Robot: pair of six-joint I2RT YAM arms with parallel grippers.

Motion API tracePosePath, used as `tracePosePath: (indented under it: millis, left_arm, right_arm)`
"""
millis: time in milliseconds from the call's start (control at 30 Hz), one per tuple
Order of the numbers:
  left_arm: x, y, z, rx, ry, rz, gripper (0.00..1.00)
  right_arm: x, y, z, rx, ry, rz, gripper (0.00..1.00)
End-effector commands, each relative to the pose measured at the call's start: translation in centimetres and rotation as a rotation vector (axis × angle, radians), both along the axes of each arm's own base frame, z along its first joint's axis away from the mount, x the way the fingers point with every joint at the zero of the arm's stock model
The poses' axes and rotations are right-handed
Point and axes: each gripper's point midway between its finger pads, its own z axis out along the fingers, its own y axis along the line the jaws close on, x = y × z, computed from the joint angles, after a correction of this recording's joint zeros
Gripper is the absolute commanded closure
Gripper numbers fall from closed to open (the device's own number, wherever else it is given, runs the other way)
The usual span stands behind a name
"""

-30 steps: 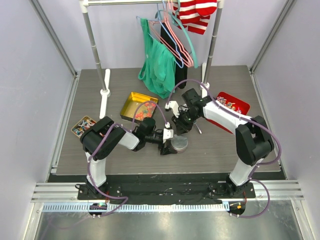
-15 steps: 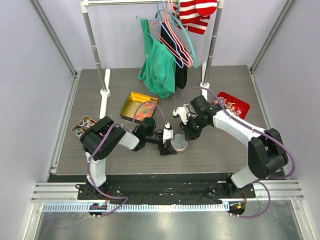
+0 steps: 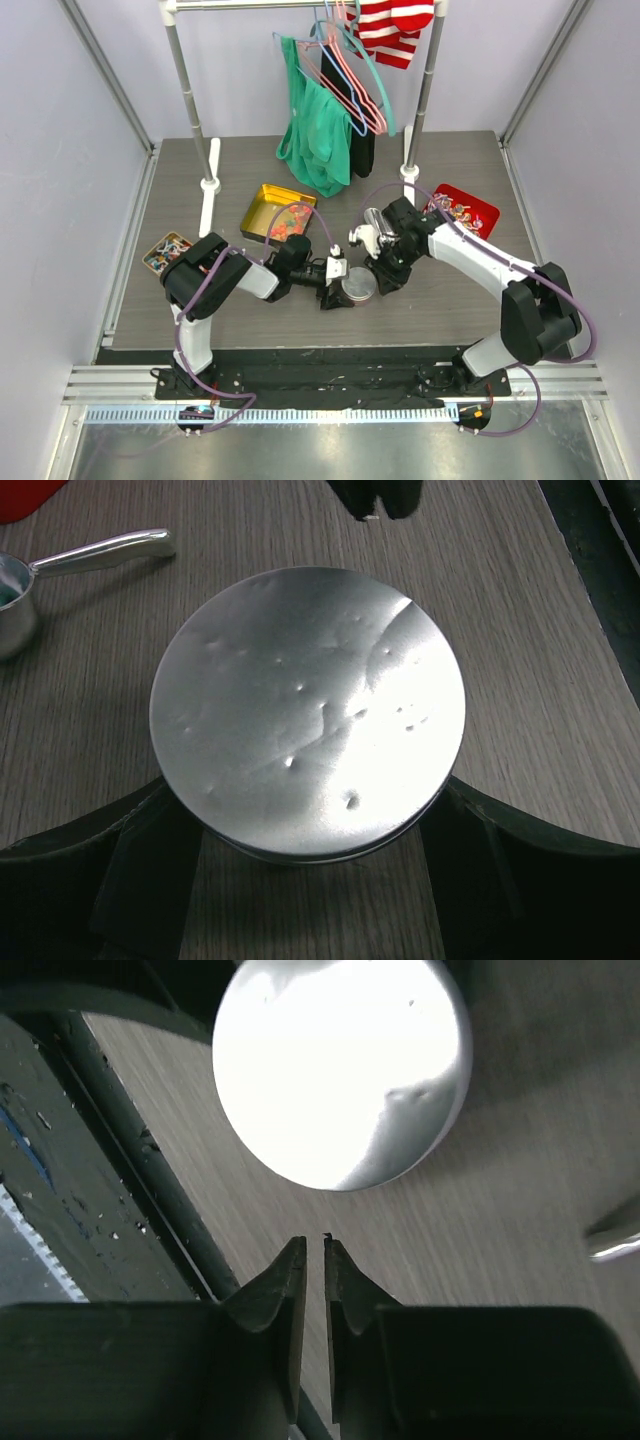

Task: Pack the candies
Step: Screw the bottle lid onto the packing bottle.

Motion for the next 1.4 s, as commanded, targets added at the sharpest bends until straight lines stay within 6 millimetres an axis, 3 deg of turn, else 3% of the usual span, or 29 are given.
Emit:
tracePosePath:
  millis: [0, 67, 167, 333, 467, 767, 1067, 1367]
  left_arm:
    - [1.0, 0.9, -1.4, 0.068, 0.004, 0.061, 0.53]
    - [1.0, 1.0, -1.4, 0.068, 0.004, 0.062, 0.53]
    - [1.0, 1.0, -1.4, 0.069, 0.005, 0.061, 0.53]
    - [1.0, 1.0, -1.4, 0.070, 0.007, 0.059, 0.53]
    - [0.9, 0.9, -1.4, 0.070, 0.005, 0.054, 0.53]
    - [0.9, 1.0, -1.5, 0.074, 0.009, 0.054, 0.53]
    - [0.9, 0.9, -1.5, 0.082, 0.017, 0.053, 0.56]
    - [1.1, 0.9, -1.5, 0.080, 0.012, 0.065, 0.58]
  right_arm:
    - [4.0, 2.1, 4.4, 0.080, -0.157, -0.021, 0.80]
    - [5.3, 3.3, 4.9, 0.117, -0.178, -0.023, 0.75]
    - [6.7, 4.6, 4.1, 0.139, -0.148, -0.027, 0.68]
    - [7.8, 6.6, 2.8, 0.187, -0.094, -0.019, 0.64]
    - [8.9, 7.7, 3.3, 0.225, -0.113, -0.005, 0.61]
    - [8.8, 8.7, 3.1, 0.265, -0.080, 0.011, 0.60]
    - [8.0, 8.3, 1.3, 0.234, -0.031, 0.018, 0.63]
    - [6.3, 6.0, 0.9, 0.162, -0.027, 0.026, 0.81]
